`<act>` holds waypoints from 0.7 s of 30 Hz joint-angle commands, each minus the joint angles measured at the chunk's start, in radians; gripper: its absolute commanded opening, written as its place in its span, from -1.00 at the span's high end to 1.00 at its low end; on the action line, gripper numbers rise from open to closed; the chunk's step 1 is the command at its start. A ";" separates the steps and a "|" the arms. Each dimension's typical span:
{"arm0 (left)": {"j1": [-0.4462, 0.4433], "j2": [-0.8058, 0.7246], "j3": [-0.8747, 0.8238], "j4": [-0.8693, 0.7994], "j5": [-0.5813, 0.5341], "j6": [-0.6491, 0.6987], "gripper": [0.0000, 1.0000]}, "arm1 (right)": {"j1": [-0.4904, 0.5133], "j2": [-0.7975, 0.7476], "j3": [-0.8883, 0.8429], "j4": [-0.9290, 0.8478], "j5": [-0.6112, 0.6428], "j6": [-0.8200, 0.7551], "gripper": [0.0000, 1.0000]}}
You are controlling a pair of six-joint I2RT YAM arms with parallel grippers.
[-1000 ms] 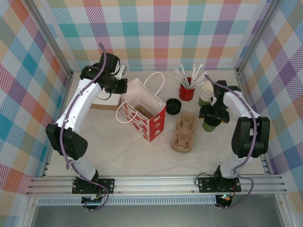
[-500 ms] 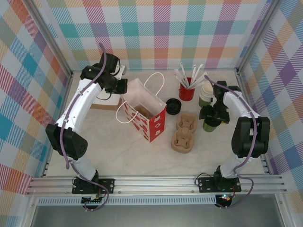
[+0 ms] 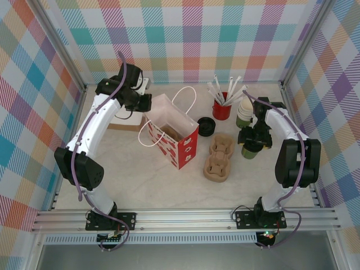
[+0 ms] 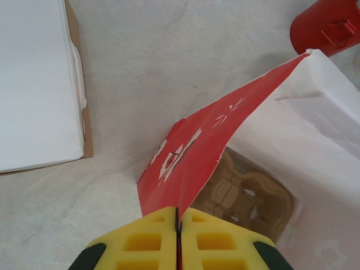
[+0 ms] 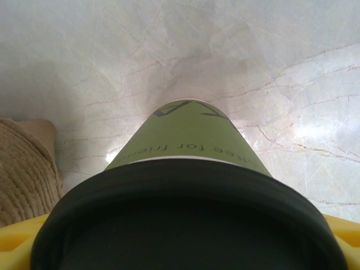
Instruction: Pack the takeout coffee
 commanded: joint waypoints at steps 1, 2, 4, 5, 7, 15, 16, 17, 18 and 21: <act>0.009 -0.036 -0.019 0.006 0.031 0.006 0.86 | -0.007 -0.056 0.040 -0.071 0.004 -0.024 -0.70; 0.009 -0.037 -0.021 0.008 0.036 0.004 0.86 | -0.008 -0.073 0.048 -0.087 0.004 -0.026 -0.69; 0.008 -0.042 -0.028 0.014 0.046 0.000 0.86 | -0.008 -0.105 0.063 -0.117 -0.001 -0.032 -0.68; 0.008 -0.045 -0.031 0.017 0.051 -0.003 0.86 | -0.007 -0.123 0.072 -0.137 -0.008 -0.034 -0.67; 0.008 -0.051 -0.039 0.024 0.064 -0.009 0.86 | -0.005 -0.160 0.093 -0.176 -0.022 -0.039 -0.65; -0.001 -0.068 -0.052 0.036 0.085 -0.039 0.86 | 0.050 -0.289 0.259 -0.360 -0.076 -0.026 -0.64; -0.003 -0.070 -0.055 0.040 0.090 -0.042 0.86 | 0.067 -0.296 0.290 -0.379 -0.079 -0.020 -0.64; -0.004 -0.070 -0.058 0.045 0.095 -0.045 0.86 | 0.088 -0.302 0.326 -0.398 -0.085 -0.015 -0.64; -0.006 -0.068 -0.058 0.048 0.101 -0.049 0.86 | 0.112 -0.306 0.367 -0.415 -0.093 -0.007 -0.63; -0.012 -0.065 -0.059 0.050 0.106 -0.057 0.86 | 0.196 -0.297 0.498 -0.459 -0.106 0.020 -0.63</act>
